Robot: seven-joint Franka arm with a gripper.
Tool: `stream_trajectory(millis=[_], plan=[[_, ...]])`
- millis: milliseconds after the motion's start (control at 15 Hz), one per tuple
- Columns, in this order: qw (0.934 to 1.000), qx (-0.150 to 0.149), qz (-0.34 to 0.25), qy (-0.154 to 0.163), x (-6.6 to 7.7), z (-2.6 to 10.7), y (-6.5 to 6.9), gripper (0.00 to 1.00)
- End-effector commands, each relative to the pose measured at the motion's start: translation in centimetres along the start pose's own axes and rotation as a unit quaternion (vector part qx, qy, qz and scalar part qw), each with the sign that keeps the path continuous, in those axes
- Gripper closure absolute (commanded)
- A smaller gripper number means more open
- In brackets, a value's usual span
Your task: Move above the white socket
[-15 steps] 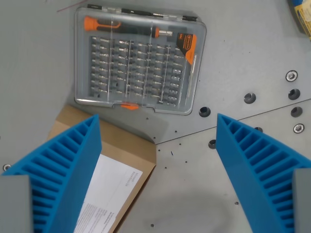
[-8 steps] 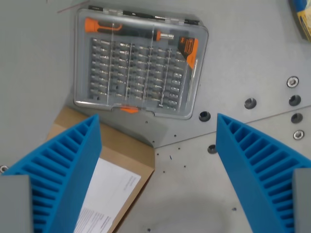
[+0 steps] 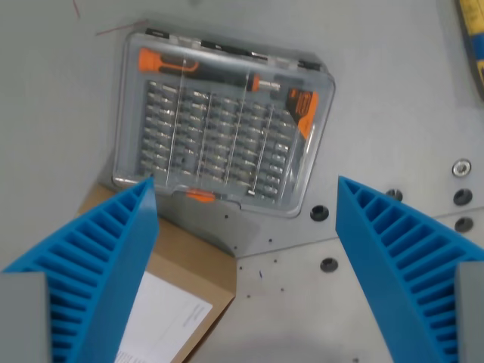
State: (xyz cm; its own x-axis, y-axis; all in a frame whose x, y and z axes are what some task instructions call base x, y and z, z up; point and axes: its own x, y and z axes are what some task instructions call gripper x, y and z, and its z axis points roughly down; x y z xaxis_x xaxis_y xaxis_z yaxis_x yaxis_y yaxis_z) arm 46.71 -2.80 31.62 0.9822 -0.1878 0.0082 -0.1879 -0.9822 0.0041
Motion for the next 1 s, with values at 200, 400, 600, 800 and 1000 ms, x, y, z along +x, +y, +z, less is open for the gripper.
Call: stream_trajectory(millis=[200, 400, 600, 800, 1000], plan=[[0.9949, -0.014, -0.099, -0.01, 2.1, 1.2, -0.5, 0.0], [0.9919, -0.016, -0.126, -0.013, 3.1, 2.4, -0.8, 0.0], [0.9878, -0.018, -0.154, -0.015, 4.3, 3.7, -1.0, 0.0], [0.9832, -0.02, -0.181, -0.014, 5.5, 5.0, -1.2, 0.0], [0.9783, -0.021, -0.206, -0.011, 6.6, 6.2, -1.4, 0.0]])
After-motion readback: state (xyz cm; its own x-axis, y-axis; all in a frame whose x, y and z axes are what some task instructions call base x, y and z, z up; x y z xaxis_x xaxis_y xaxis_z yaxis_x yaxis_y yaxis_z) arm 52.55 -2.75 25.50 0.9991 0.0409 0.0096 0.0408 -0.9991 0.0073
